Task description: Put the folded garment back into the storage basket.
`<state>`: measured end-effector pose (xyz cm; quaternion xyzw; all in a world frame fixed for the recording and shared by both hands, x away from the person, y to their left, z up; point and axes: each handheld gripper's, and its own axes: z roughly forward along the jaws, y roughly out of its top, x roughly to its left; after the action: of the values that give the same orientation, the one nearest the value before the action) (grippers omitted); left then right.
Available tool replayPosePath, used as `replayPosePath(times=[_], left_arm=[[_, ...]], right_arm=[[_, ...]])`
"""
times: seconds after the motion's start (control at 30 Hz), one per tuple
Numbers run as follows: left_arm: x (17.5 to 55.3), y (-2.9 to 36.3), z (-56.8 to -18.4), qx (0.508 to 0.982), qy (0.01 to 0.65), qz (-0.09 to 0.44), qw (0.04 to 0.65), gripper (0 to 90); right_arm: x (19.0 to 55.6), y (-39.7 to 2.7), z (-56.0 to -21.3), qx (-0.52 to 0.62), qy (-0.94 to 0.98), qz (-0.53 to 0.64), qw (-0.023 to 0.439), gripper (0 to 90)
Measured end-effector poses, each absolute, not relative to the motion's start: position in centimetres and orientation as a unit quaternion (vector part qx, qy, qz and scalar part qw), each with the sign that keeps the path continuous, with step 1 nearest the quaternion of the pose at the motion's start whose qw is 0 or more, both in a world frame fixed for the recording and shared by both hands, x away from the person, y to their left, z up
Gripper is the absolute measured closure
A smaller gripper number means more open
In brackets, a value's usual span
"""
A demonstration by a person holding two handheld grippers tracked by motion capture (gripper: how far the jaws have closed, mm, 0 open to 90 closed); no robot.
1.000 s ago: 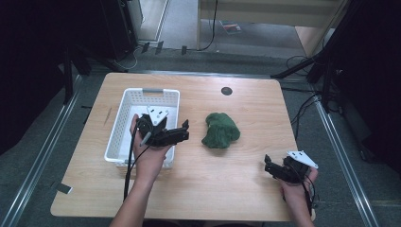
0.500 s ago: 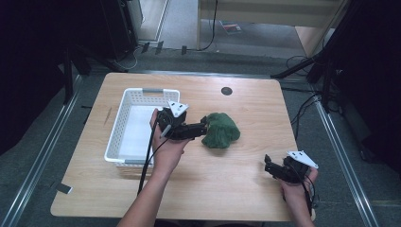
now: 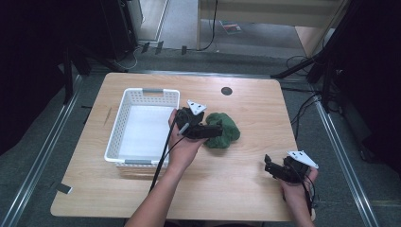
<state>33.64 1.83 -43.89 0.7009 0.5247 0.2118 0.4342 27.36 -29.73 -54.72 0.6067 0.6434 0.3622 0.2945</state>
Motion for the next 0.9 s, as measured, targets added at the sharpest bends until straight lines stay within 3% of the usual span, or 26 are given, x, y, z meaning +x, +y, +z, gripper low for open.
replayPosePath(times=[0.9], left_arm=[[36.4,-3.3,-48.1,0.727,0.548,0.152,0.385,0.0]], right_arm=[[27.4,-29.8,-54.7,0.607,0.642,0.365,0.292,4.4]])
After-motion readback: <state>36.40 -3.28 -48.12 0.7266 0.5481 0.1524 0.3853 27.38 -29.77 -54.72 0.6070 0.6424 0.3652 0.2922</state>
